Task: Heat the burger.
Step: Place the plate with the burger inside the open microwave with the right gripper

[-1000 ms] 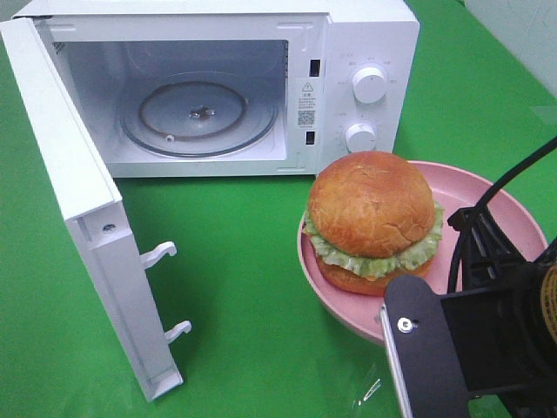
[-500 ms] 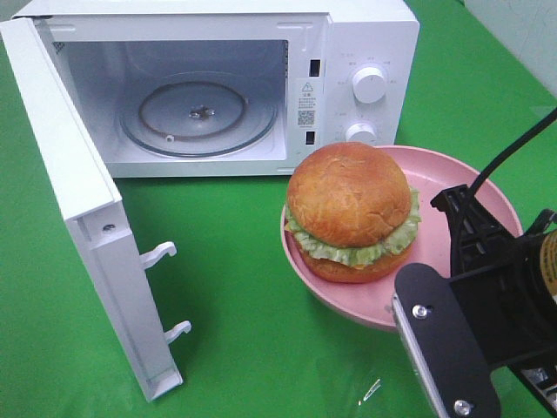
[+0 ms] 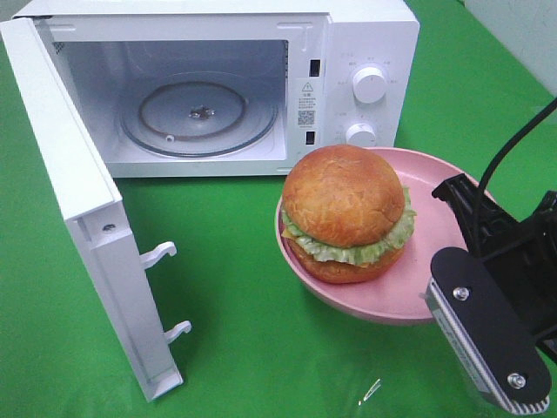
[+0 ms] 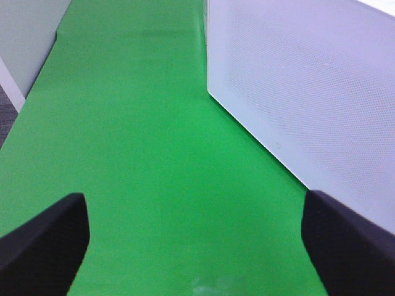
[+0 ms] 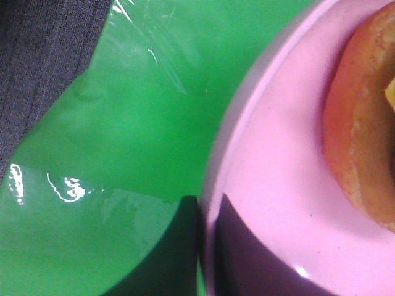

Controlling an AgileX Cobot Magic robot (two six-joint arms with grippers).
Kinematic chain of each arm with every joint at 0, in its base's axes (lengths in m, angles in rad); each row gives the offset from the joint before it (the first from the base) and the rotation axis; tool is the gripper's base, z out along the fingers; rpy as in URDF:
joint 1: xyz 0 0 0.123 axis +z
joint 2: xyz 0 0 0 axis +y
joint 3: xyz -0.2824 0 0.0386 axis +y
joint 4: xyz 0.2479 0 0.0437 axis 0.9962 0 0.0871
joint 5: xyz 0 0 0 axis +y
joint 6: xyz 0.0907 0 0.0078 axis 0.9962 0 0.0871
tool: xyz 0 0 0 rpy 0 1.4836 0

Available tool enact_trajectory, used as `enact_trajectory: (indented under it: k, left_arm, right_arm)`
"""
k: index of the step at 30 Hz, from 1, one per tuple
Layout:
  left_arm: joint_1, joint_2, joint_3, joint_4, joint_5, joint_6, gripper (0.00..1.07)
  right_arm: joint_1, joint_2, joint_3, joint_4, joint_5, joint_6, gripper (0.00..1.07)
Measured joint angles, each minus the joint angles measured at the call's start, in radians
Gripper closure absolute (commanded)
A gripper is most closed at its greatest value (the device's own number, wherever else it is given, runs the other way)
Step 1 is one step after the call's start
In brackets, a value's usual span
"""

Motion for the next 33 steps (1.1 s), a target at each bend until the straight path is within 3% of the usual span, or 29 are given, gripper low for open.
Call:
enact_trajectory:
  k: [4, 20, 33]
  left_arm:
    - [0.0, 0.0, 0.0, 0.0, 0.0, 0.0, 0.21]
    - [0.0, 0.0, 0.0, 0.0, 0.0, 0.0, 0.21]
    - [0.0, 0.0, 0.0, 0.0, 0.0, 0.0, 0.21]
  right_arm:
    - [-0.047, 0.0, 0.0, 0.016, 0.0, -0.052, 1.07]
    - [-0.052, 0.062, 0.0, 0.024, -0.056, -0.098, 1.07]
    - [-0.052, 0.173, -0.11, 0.112, -0.105, -0.147, 1.07]
